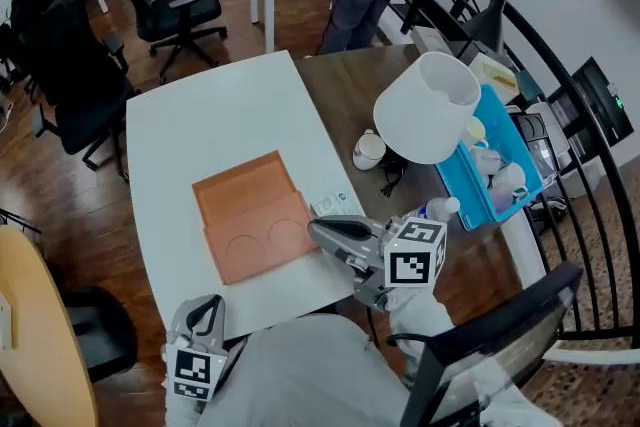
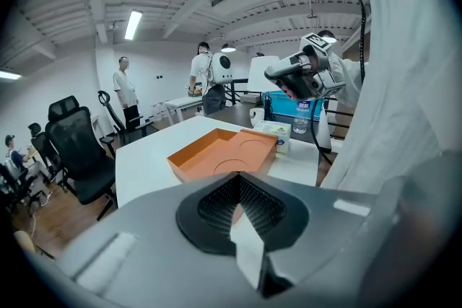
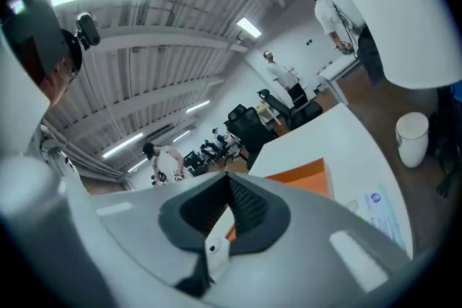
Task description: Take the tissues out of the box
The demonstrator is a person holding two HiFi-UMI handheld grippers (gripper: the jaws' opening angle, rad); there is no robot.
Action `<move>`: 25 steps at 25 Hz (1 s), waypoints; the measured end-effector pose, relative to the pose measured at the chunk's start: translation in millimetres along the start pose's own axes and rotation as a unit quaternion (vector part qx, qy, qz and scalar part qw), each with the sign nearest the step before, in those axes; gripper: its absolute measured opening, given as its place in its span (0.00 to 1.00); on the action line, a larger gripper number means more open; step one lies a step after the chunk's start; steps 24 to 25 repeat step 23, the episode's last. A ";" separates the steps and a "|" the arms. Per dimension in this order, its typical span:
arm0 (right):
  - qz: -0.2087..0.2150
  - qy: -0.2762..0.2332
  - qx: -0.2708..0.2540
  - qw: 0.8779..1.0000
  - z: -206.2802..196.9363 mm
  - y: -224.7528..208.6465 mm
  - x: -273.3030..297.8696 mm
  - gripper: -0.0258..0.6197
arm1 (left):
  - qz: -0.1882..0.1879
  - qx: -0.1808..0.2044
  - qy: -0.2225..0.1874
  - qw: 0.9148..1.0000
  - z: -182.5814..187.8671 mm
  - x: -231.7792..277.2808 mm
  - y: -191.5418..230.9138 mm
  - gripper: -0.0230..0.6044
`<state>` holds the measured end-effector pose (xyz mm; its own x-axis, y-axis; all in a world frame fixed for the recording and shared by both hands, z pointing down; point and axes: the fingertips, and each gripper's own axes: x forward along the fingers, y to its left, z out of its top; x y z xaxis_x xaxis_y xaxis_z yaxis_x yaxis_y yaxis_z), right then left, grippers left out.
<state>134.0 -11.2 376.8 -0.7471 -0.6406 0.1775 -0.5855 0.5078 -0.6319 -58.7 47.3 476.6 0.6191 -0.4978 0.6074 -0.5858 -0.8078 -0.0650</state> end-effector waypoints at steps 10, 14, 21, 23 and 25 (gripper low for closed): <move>-0.012 0.002 0.006 1.000 -12.3 -4.9 -0.5 0.05 | 0.002 0.005 0.001 1.000 -5.6 -7.2 -5.2 0.06; -0.009 0.000 0.009 1.000 -12.0 -2.8 1.8 0.05 | 0.004 0.003 0.001 1.000 -7.3 -8.2 -3.6 0.06; -0.026 0.002 0.009 1.000 -14.1 -11.1 -2.9 0.05 | -0.003 0.021 -0.005 1.000 -0.5 5.4 -0.2 0.06; -0.029 0.004 0.009 1.000 -15.8 -12.9 -2.3 0.05 | -0.002 0.023 -0.005 1.000 0.7 6.1 2.6 0.06; -0.029 0.004 0.009 1.000 -15.8 -12.9 -2.3 0.05 | -0.002 0.023 -0.005 1.000 0.7 6.1 2.6 0.06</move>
